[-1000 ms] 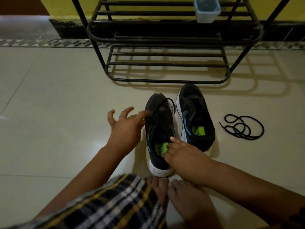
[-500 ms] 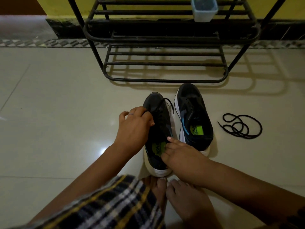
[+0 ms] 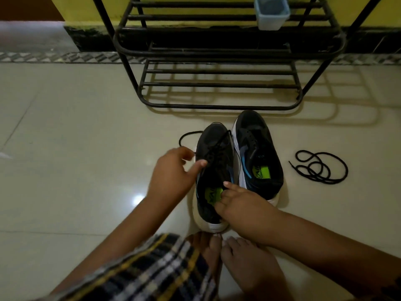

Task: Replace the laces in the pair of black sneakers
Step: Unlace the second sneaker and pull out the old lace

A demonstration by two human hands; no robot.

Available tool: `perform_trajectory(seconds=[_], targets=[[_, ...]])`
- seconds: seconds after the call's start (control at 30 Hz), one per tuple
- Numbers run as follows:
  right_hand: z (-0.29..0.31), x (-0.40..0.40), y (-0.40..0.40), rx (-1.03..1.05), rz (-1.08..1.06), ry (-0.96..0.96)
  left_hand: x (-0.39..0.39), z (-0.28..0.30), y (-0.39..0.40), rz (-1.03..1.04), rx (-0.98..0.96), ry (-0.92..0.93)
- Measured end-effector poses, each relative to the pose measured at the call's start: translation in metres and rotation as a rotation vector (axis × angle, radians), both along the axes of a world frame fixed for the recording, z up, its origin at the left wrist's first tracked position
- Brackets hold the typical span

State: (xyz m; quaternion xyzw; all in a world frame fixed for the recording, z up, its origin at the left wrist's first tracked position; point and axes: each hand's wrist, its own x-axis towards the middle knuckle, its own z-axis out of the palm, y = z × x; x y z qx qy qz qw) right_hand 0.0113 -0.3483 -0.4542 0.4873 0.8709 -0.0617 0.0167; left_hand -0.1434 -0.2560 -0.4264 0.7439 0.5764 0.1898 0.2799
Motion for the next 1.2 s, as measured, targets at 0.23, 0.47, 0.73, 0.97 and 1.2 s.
perform_trajectory(seconds=[0.23,0.47,0.73,0.97,1.2], targets=[[0.007,0.001,0.002,-0.03,0.004,-0.036,0.003,-0.018,-0.004,-0.064,-0.068,-0.037],[0.016,0.002,0.005,-0.24,-0.023,-0.074,0.004,-0.026,-0.007,0.038,-0.164,-0.134],[0.06,0.004,0.04,-0.306,-0.312,0.195,0.004,-0.022,-0.011,0.011,-0.13,-0.145],[0.05,0.006,0.056,-0.221,-0.445,0.108,0.01,-0.02,-0.016,-0.004,-0.097,-0.145],[0.039,0.001,0.042,-0.16,-0.358,0.133,0.007,-0.023,-0.014,0.027,-0.15,-0.193]])
